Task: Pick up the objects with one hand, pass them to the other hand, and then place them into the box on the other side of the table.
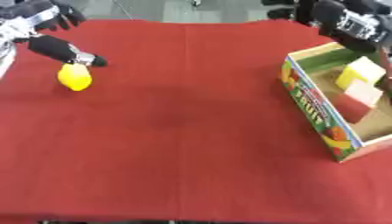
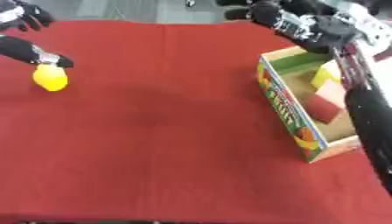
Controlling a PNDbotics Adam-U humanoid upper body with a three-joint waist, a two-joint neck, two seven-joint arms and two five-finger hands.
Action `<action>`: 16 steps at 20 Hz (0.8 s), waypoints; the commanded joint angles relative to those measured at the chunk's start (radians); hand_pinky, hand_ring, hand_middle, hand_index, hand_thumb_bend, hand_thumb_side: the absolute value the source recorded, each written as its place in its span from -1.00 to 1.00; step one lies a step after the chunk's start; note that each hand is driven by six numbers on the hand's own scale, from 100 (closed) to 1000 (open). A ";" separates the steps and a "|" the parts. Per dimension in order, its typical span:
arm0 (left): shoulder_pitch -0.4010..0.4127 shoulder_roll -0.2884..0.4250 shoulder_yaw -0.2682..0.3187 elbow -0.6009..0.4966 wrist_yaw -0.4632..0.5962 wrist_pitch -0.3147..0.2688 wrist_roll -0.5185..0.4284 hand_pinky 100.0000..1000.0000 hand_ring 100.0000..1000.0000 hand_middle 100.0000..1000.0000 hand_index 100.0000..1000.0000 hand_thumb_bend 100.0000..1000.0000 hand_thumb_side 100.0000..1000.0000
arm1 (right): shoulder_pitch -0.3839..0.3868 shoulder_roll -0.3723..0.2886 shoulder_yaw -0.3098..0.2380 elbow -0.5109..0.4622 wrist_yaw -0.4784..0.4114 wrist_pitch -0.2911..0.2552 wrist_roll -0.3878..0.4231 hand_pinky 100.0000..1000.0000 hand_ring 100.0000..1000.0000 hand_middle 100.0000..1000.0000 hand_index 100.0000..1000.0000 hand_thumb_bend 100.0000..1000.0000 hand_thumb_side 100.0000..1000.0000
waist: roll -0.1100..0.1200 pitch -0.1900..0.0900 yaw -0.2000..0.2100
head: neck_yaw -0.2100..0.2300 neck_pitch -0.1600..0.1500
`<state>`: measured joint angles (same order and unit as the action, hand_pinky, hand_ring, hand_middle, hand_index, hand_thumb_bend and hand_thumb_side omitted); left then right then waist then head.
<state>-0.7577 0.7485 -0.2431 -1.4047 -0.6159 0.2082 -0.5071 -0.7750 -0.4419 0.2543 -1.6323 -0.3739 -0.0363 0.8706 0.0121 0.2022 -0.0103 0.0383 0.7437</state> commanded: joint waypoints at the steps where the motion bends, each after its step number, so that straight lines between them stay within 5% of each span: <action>1: -0.024 0.045 0.001 0.010 -0.020 -0.017 -0.019 0.56 0.52 0.46 0.71 0.76 -0.06 | -0.023 0.000 0.036 0.001 0.027 -0.017 0.034 0.96 1.00 0.82 1.00 -1.00 -0.05 | 0.002 -0.018 0.002 | -0.002 -0.014; 7: -0.026 0.056 -0.011 0.034 -0.078 -0.040 -0.056 0.58 0.56 0.49 0.69 1.00 -0.20 | -0.031 0.010 0.052 -0.004 0.021 -0.024 0.036 0.96 1.00 0.82 1.00 -1.00 -0.08 | 0.002 -0.017 0.002 | 0.008 -0.011; 16: -0.048 0.055 -0.009 0.098 -0.164 -0.055 -0.079 0.58 0.59 0.50 0.69 1.00 -0.21 | -0.033 0.024 0.080 -0.006 0.043 -0.023 0.036 0.96 1.00 0.82 0.99 -1.00 -0.06 | 0.000 -0.012 0.008 | 0.018 -0.005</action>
<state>-0.7829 0.7656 -0.2621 -1.3079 -0.7653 0.1548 -0.5837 -0.7845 -0.4146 0.3359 -1.6260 -0.3375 -0.0559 0.9057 0.0110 0.2038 -0.0047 0.0550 0.7436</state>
